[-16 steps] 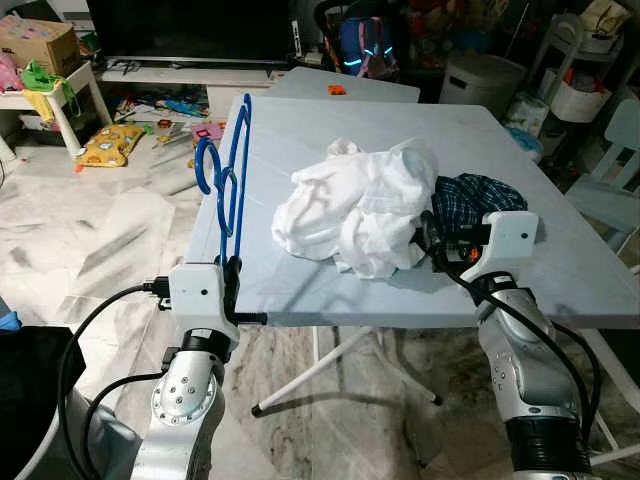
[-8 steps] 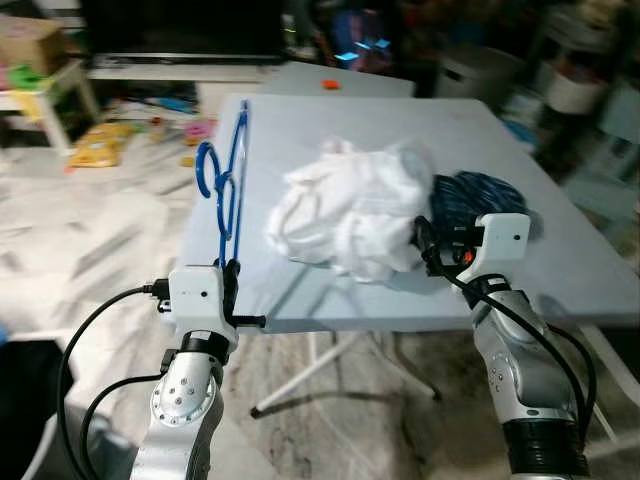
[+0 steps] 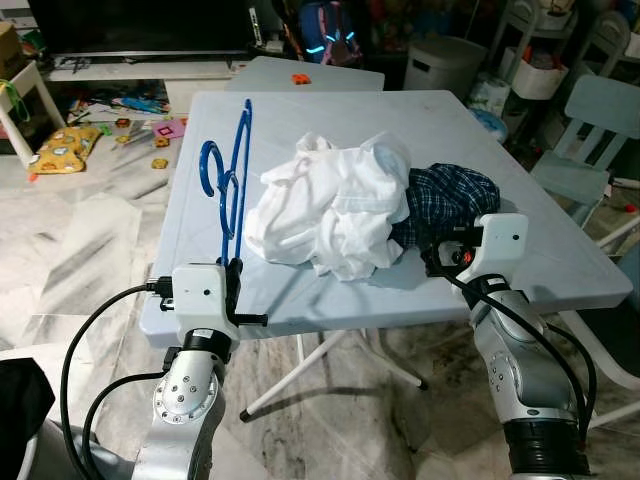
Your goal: Hang hanger
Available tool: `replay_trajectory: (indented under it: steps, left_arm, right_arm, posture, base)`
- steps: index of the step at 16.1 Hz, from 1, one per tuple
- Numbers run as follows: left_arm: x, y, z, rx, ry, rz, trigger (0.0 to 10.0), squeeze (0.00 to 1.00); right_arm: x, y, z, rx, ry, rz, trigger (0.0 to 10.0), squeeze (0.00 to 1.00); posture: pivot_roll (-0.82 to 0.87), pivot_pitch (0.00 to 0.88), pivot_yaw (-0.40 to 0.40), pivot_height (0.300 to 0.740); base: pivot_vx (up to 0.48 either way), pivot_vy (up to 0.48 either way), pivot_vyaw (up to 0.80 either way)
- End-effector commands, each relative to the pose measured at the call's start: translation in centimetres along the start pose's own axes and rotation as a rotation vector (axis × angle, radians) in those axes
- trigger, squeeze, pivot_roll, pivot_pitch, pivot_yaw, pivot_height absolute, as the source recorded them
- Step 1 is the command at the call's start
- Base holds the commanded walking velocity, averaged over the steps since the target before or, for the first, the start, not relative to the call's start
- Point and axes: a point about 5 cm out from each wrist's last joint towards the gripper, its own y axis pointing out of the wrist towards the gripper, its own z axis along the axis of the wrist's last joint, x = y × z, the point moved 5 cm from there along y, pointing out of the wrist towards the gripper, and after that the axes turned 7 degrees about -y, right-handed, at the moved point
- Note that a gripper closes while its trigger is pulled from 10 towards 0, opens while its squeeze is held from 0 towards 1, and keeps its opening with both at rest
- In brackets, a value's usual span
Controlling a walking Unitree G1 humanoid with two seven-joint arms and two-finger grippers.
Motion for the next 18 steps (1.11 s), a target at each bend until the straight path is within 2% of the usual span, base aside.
replay_trajectory:
  steps: [1,4,18]
  left_arm:
    - [0.32,0.09,-0.09,-0.005,0.004,-0.009,10.0,0.0]
    - [0.31,0.07,-0.11,-0.007,0.0,-0.006,10.0,0.0]
    - [0.35,0.41,-0.1,-0.011,-0.007,-0.006,10.0,0.0]
  right_arm:
    - [0.28,0.11,0.75,0.017,-0.005,-0.007,10.0,1.0]
    - [0.11,0.1,0.63,0.013,-0.007,-0.004,10.0,1.0]
    - [-0.06,0.34,0.6,0.013,-0.007,-0.005,10.0,1.0]
  posture:
    - [-0.05,0.021,-0.054,0.74]
    - [-0.05,0.025,-0.055,0.74]
    - [-0.05,0.025,-0.052,0.74]
  base:
    - [0.0,0.0,0.0]
    - [0.0,0.0,0.0]
    - [-0.288,0.0,0.0]
